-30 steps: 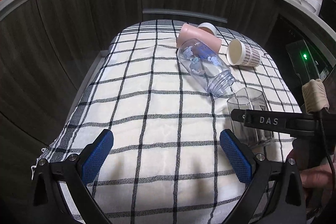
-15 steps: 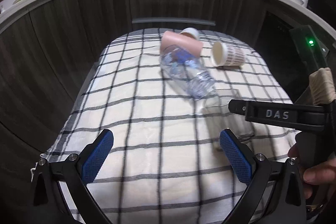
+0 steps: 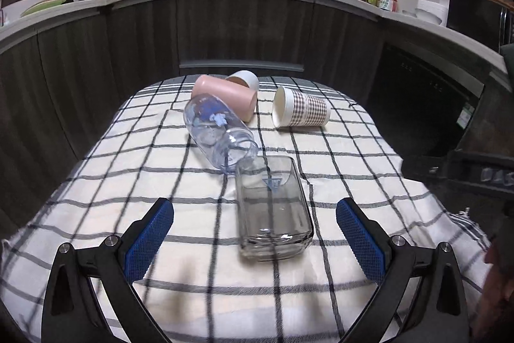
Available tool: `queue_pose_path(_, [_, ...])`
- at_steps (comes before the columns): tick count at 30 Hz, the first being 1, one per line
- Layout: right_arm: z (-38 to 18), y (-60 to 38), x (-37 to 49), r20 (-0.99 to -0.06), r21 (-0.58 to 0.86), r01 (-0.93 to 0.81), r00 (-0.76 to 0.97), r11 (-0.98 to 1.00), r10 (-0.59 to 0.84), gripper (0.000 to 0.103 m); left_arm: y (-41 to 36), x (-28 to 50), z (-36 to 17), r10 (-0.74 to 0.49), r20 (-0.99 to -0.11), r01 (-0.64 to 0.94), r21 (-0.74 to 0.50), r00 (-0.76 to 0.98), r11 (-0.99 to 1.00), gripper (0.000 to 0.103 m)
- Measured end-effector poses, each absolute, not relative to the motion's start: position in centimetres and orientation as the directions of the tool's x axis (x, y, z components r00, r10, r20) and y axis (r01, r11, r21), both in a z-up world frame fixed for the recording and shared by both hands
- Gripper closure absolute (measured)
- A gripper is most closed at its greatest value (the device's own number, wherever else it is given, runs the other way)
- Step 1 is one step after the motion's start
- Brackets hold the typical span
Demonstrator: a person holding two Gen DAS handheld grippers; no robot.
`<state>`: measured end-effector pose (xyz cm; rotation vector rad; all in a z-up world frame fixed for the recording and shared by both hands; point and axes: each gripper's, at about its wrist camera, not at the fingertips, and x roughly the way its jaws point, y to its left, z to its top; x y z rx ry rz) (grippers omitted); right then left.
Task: Flip cup upside down
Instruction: 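Close the left tool around the standing glass tumbler, then lift the tumbler with the left tool and rotate it rim-down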
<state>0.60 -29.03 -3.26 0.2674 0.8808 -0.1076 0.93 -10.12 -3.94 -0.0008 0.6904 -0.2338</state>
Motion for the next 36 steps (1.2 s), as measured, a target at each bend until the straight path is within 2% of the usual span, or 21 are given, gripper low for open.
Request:
queue_pose_path(7, [-5.1,-31.6,-0.1,-0.79,0.233,0.268,0.613,0.935,0.021,0.017,-12.1,0.5,-5.4,-0.192,-0.585,0.216,-0.029,0.788,0.976,0.0])
queue_pose_path(20, [-8.5,-32.8,0.3,-0.827,0.311,0.324,0.556,0.894,0.086,0.017,-13.1,1.8,-9.3,-0.169,-0.632,0.195,-0.029,0.756,0.98,0.006])
queue_pose_path(23, [-9.2,-33.4,0.5,-0.836,0.329,0.345,0.539,0.879,0.102,0.017,-13.0,2.1,-9.7,-0.16,-0.639,0.182,-0.032,0.752,0.983,0.01])
queue_pose_path(27, [-9.8,-33.6,0.7,-0.844,0.338,0.357,0.524,0.871,0.113,0.017,-12.9,2.6,-10.5,-0.149,-0.661,0.166,-0.038,0.735,0.985,0.034])
queue_pose_path(36, [-10.9,-33.7,1.2,-0.859,0.341,0.369,0.496,0.864,0.127,0.017,-13.0,2.6,-10.5,-0.151,-0.657,0.174,-0.03,0.739,0.984,0.036])
